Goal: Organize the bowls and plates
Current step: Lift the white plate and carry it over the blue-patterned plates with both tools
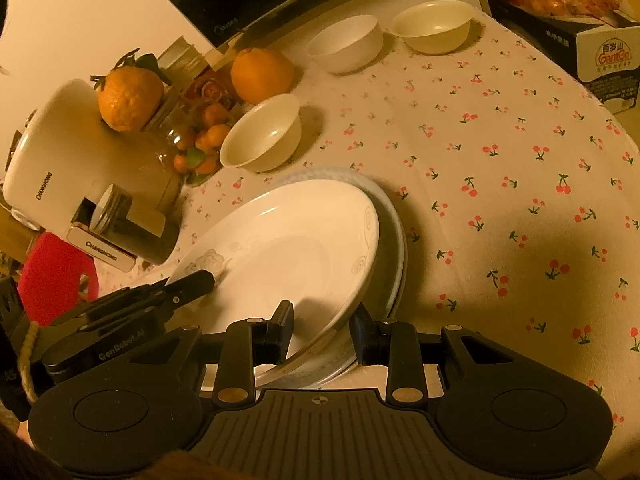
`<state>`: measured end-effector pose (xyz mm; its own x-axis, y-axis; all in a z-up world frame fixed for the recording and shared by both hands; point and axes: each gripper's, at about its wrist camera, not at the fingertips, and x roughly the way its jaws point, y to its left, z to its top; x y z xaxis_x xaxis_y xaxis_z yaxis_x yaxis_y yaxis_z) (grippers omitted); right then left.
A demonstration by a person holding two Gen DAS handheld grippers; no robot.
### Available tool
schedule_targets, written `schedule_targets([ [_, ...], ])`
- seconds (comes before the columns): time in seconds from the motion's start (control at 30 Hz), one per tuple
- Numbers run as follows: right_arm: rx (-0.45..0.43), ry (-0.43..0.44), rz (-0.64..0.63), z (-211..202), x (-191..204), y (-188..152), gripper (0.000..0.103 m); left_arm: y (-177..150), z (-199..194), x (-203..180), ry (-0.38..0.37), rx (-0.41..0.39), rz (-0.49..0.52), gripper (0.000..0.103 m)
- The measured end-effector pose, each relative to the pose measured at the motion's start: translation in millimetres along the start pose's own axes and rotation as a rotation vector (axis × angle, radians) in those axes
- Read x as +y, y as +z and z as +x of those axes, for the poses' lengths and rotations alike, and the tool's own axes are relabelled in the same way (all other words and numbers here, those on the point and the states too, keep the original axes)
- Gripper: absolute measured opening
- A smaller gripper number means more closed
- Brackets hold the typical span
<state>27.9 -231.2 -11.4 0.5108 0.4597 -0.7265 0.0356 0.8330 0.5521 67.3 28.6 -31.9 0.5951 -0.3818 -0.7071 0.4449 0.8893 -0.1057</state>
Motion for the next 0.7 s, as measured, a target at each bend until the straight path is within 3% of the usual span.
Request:
schedule_targets([
  [0.7, 0.005, -0.015, 0.0, 2.8, 2.7, 1.9, 0.03, -0.3, 1.9, -6.5, 0.044, 0.006, 0.051, 0.021],
])
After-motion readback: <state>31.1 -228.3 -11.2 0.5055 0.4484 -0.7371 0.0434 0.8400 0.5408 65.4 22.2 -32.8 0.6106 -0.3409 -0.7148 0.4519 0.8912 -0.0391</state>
